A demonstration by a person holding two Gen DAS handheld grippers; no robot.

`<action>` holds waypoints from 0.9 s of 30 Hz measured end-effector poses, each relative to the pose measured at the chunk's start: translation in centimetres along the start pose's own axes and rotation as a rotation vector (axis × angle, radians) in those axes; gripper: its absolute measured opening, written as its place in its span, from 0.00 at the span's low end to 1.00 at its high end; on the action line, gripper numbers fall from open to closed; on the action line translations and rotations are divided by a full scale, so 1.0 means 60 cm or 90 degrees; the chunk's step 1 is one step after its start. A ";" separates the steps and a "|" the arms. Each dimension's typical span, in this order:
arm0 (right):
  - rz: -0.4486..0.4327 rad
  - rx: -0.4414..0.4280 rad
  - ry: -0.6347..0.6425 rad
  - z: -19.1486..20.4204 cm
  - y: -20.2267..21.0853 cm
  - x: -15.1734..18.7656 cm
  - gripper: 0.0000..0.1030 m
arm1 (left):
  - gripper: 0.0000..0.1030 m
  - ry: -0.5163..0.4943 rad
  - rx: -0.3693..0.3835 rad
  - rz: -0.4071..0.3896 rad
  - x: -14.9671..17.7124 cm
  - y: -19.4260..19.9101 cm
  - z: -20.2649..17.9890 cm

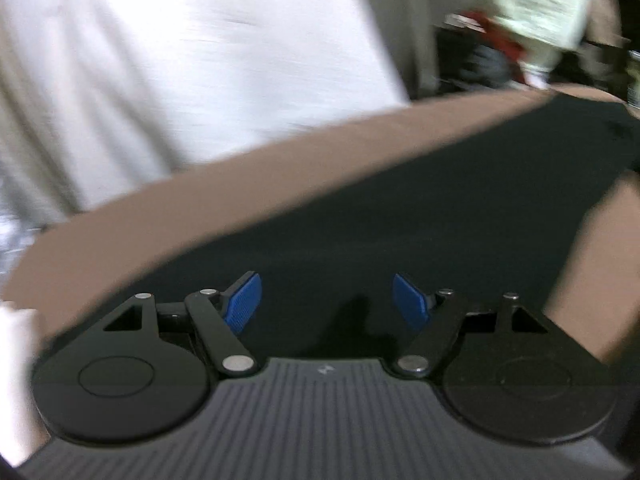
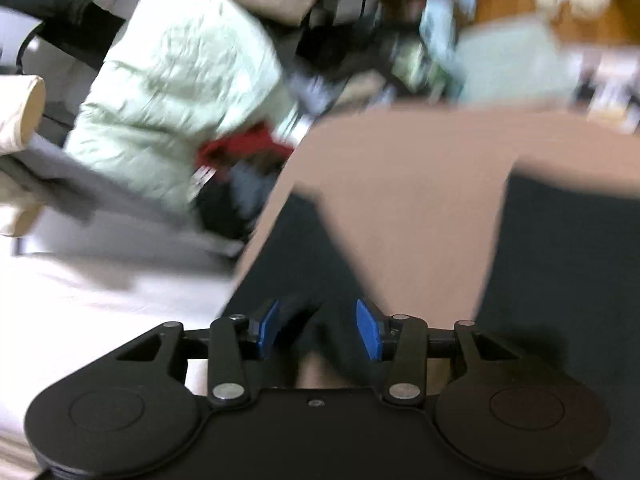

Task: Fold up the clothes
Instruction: 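Fold the sleeve over the body with the right gripper and regrasp it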

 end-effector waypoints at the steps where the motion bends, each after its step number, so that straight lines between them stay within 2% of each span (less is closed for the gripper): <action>1: 0.025 -0.014 -0.019 0.001 -0.008 0.014 0.52 | 0.71 -0.014 0.017 0.011 0.007 -0.009 -0.025; 4: 0.072 -0.014 -0.066 -0.003 -0.042 0.048 0.59 | 0.71 -0.081 0.070 0.060 0.045 -0.032 -0.121; 6: 0.074 -0.026 -0.120 -0.013 -0.062 0.057 0.65 | 0.75 -0.168 0.070 0.107 0.079 -0.050 -0.165; 7: 0.064 -0.039 -0.151 -0.018 -0.066 0.057 0.67 | 0.79 -0.213 0.048 0.111 0.091 -0.056 -0.175; 8: 0.054 -0.044 -0.167 -0.018 -0.068 0.055 0.67 | 0.89 -0.249 0.026 0.092 0.094 -0.059 -0.181; 9: 0.045 -0.050 -0.182 -0.018 -0.070 0.053 0.67 | 0.93 -0.274 0.004 0.066 0.089 -0.059 -0.183; 10: 0.037 -0.054 -0.191 -0.016 -0.070 0.052 0.69 | 0.96 -0.295 -0.016 0.043 0.085 -0.061 -0.184; 12: 0.032 -0.062 -0.189 -0.006 -0.067 0.049 0.77 | 0.96 -0.291 -0.042 0.030 0.072 -0.075 -0.175; 13: 0.043 -0.076 -0.200 0.001 -0.069 0.049 0.79 | 0.86 -0.283 -0.053 0.026 0.066 -0.083 -0.170; 14: 0.059 -0.097 -0.217 0.008 -0.072 0.053 0.79 | 0.55 -0.275 -0.064 0.022 0.060 -0.090 -0.163; 15: 0.075 -0.117 -0.234 0.015 -0.075 0.058 0.79 | 0.37 -0.264 -0.076 0.018 0.054 -0.092 -0.154; 16: 0.095 -0.136 -0.247 0.023 -0.075 0.064 0.81 | 0.09 -0.240 -0.084 0.009 0.048 -0.086 -0.146; 18: 0.136 -0.145 -0.251 0.035 -0.086 0.079 0.83 | 0.09 -0.189 -0.095 -0.012 0.035 -0.071 -0.130; 21: 0.153 -0.098 -0.241 0.022 -0.105 0.096 0.84 | 0.09 -0.065 -0.067 -0.061 0.020 -0.013 -0.080; 24: 0.126 -0.072 -0.248 0.012 -0.119 0.098 0.84 | 0.09 0.033 -0.051 -0.094 0.014 0.030 -0.022; 27: 0.064 -0.051 -0.185 0.029 -0.120 0.083 0.81 | 0.09 0.080 -0.022 -0.079 0.037 0.031 0.007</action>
Point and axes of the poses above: each gripper's, at about its wrist camera, not at the fingertips, and y roughly against the way its jaws point, z to its left, x to its underside, the point moved 10 cm from there along -y, roughly the way its jaws point, and after that the axes turned 4 degrees about y, right-handed, at the moved point
